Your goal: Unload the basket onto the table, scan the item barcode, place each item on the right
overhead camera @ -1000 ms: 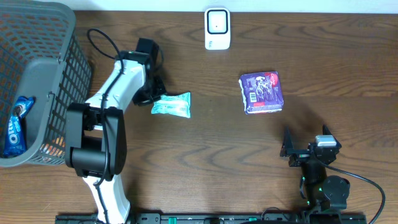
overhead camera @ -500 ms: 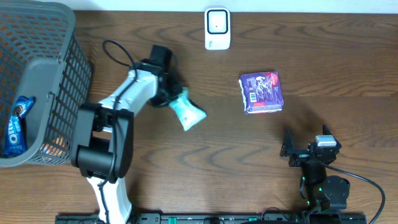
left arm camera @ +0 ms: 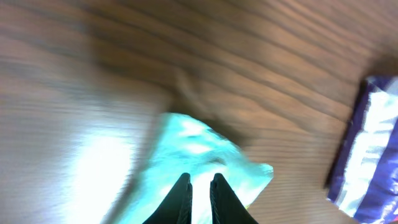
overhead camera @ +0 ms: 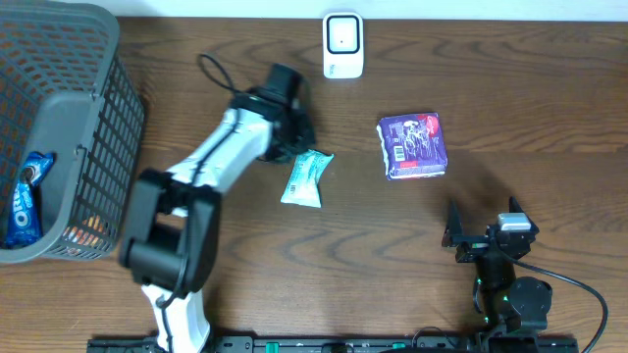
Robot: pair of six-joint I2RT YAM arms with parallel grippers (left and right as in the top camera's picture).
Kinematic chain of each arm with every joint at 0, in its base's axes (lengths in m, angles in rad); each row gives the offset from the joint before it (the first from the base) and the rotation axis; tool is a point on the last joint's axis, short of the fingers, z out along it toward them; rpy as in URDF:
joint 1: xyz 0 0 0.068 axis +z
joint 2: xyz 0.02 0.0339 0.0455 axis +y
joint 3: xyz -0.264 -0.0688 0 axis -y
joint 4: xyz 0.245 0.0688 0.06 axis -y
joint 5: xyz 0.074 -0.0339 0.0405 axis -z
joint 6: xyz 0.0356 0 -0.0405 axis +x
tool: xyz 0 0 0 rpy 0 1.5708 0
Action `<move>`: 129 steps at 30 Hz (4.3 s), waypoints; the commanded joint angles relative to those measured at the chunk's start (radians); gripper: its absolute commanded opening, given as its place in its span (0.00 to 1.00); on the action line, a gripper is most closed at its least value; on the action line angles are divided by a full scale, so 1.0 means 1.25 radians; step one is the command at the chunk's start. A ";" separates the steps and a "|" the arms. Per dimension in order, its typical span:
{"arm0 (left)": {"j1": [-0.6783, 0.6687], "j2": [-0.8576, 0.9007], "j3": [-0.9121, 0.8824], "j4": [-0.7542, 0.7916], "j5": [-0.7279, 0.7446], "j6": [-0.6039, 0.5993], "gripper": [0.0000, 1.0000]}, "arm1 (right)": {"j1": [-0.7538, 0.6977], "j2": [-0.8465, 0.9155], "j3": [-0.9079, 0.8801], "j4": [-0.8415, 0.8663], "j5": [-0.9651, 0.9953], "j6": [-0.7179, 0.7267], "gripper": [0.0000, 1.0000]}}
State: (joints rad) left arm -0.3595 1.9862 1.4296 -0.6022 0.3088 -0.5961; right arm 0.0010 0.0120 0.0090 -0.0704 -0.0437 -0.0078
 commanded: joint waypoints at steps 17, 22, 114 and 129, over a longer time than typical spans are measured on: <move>-0.077 -0.080 -0.015 -0.198 -0.116 0.118 0.64 | -0.010 -0.004 -0.003 -0.002 0.007 0.011 0.99; -0.120 -0.034 -0.015 -0.188 -0.195 0.117 0.64 | -0.010 -0.004 -0.003 -0.002 0.007 0.011 0.99; -0.207 -0.007 0.033 0.205 -0.155 0.086 0.08 | -0.010 -0.003 -0.003 -0.002 0.007 0.011 0.99; -0.232 0.124 0.034 0.247 -0.155 0.066 0.08 | -0.010 -0.003 -0.003 -0.002 0.007 0.011 0.99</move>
State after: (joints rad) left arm -0.6575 2.1208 1.4715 -0.2932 0.1257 -0.5236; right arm 0.0006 0.0120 0.0090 -0.0708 -0.0441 -0.0078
